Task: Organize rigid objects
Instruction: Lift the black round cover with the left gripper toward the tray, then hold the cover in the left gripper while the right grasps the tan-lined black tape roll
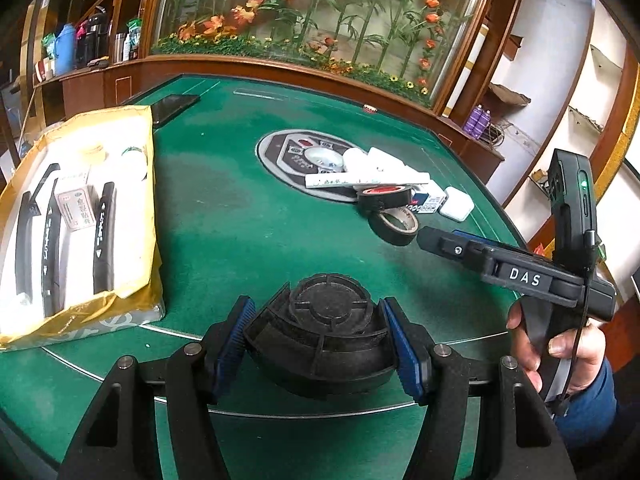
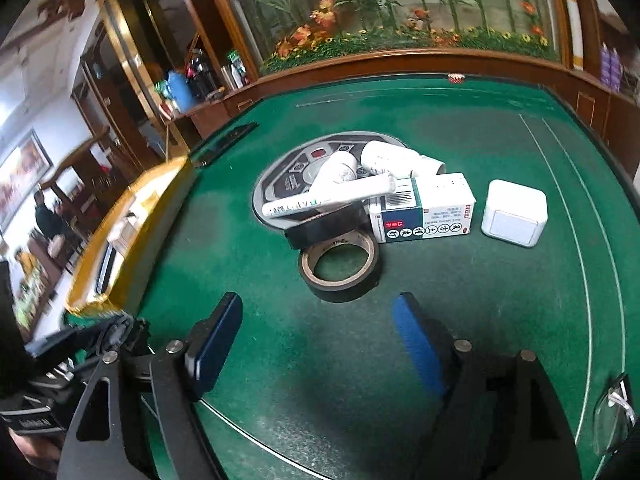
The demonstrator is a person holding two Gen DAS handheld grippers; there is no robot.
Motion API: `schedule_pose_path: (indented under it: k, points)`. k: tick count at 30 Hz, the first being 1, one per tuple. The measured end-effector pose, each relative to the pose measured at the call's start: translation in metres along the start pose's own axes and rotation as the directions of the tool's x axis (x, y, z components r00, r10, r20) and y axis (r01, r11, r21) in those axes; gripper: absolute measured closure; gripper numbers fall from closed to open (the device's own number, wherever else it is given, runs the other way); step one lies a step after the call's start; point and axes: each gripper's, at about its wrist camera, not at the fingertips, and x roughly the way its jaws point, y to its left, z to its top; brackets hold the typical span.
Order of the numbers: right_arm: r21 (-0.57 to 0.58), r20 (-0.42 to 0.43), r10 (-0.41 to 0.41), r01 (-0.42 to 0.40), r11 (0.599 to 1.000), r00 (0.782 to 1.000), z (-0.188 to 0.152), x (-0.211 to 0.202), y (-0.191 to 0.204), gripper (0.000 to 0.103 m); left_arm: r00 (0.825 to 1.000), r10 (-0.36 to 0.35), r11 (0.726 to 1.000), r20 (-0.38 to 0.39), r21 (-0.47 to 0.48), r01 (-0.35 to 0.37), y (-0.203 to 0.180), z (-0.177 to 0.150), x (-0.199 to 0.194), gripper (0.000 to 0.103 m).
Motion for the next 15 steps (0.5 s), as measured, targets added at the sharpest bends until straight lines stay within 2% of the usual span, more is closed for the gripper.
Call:
schedule_pose_path:
  k: [3,7,13,15]
  points:
    - [-0.023,-0.016,-0.017,0.016,1.0,1.0,0.002,0.007,0.004,0.025,1.0,-0.005,1.0,0.001,0.003,0.005,-0.001,0.0,0.0,0.035]
    - [-0.05,-0.019,-0.1,0.099,0.994,0.995,0.008,0.017,0.005,0.025,1.0,-0.008,1.0,0.005,0.006,0.008,-0.001,0.0,-0.001,0.035]
    - [-0.091,-0.082,-0.153,0.145,0.985,0.985,0.018,0.049,0.009,0.025,1.0,-0.014,1.0,0.006,0.001,0.014,-0.001,-0.001,-0.002,0.035]
    - [-0.104,-0.089,-0.177,0.168,0.98,0.98,0.021,0.058,0.009,0.034,1.0,-0.008,1.0,0.007,0.003,0.008,-0.001,-0.001,-0.003,0.035]
